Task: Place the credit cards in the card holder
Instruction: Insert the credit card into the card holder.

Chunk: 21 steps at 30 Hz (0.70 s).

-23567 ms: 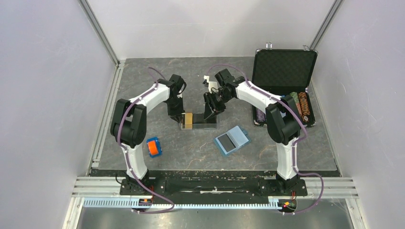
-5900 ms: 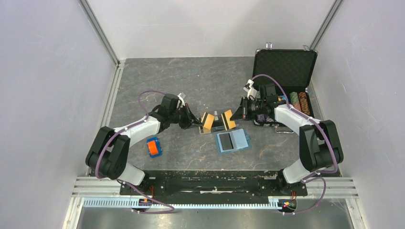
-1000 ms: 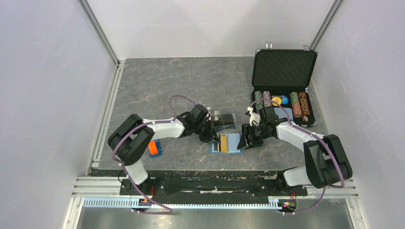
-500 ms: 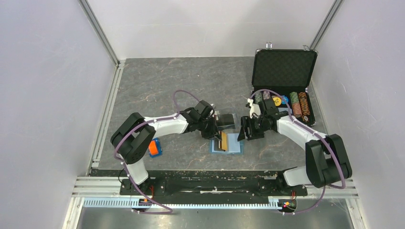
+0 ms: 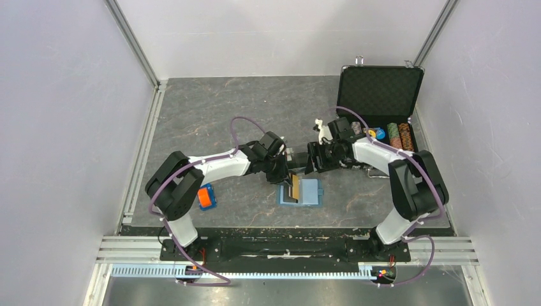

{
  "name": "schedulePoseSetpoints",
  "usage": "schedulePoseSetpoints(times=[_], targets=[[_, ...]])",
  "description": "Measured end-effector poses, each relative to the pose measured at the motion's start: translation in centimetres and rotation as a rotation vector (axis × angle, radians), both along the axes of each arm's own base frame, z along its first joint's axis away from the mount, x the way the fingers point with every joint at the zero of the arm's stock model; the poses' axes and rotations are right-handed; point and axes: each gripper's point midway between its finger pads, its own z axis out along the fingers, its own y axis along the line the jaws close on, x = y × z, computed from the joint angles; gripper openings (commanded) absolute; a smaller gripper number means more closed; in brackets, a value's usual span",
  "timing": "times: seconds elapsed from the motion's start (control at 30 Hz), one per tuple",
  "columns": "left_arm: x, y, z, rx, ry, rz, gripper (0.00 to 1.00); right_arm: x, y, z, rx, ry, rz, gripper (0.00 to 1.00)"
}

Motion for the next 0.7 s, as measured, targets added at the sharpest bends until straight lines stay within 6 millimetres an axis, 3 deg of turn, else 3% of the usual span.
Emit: schedulePoseSetpoints(times=[0.33, 0.5, 0.7], targets=[[-0.3, 0.9, -0.1, 0.039, -0.003, -0.003, 0.02, 4.3, 5.3, 0.0, -0.007, -0.039, 0.046, 0.69], [-0.3, 1.0, 0.1, 0.041, -0.004, -0.003, 0.02, 5.4, 8.5, 1.1, 0.097, -0.061, 0.057, 0.7], [-0.2, 1.1, 0.4, 0.035, -0.012, 0.003, 0.02, 6.0, 8.5, 2.3, 0.147, -0.077, 0.033, 0.69]])
